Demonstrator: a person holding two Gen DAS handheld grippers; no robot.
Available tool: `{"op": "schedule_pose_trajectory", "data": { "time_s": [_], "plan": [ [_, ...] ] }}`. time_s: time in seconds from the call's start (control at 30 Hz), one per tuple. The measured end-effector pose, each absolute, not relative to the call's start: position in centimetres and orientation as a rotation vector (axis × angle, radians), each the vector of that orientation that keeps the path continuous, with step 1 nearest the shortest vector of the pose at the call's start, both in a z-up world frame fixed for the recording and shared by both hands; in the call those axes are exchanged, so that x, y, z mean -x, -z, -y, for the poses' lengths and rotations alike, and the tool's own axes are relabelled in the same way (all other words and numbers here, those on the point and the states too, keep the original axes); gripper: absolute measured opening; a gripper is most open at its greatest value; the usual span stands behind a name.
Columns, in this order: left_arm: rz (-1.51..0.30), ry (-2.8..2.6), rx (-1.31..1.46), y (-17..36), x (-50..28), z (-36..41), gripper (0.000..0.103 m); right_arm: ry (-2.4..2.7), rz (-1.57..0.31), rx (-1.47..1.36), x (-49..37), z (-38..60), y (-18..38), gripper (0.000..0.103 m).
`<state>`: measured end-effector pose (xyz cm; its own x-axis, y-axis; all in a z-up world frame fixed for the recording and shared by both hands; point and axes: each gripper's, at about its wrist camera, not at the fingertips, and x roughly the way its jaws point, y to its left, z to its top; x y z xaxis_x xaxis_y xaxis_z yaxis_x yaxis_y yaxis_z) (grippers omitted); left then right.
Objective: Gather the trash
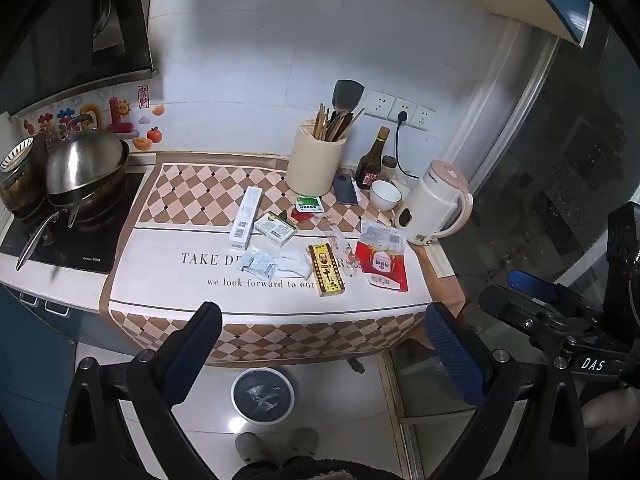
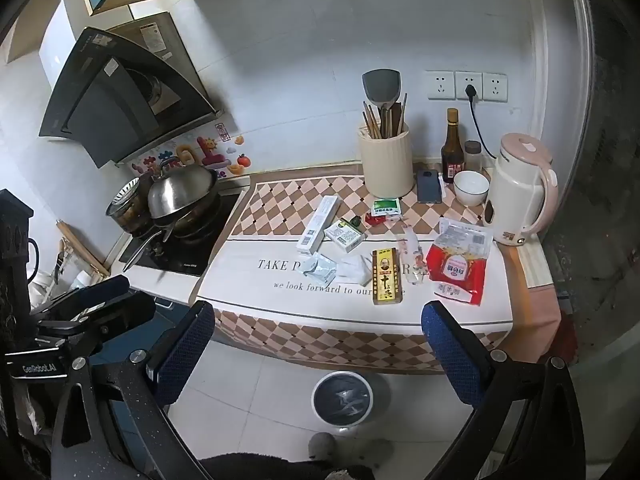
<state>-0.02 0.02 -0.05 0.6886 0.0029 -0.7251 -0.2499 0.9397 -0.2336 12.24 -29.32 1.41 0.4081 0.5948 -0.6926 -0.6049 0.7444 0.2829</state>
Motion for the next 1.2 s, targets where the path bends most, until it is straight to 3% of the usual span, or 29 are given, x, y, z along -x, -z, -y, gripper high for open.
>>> {"op": "schedule_pose_trajectory", "data": {
  "time_s": [1.2],
  "plan": [
    [-0.821,-0.133,0.353,0.7,-1.1,0.9,0.103,-0.803,-0.884,0.023,-12.3,27.6,-0.9,0.103]
  ]
}}
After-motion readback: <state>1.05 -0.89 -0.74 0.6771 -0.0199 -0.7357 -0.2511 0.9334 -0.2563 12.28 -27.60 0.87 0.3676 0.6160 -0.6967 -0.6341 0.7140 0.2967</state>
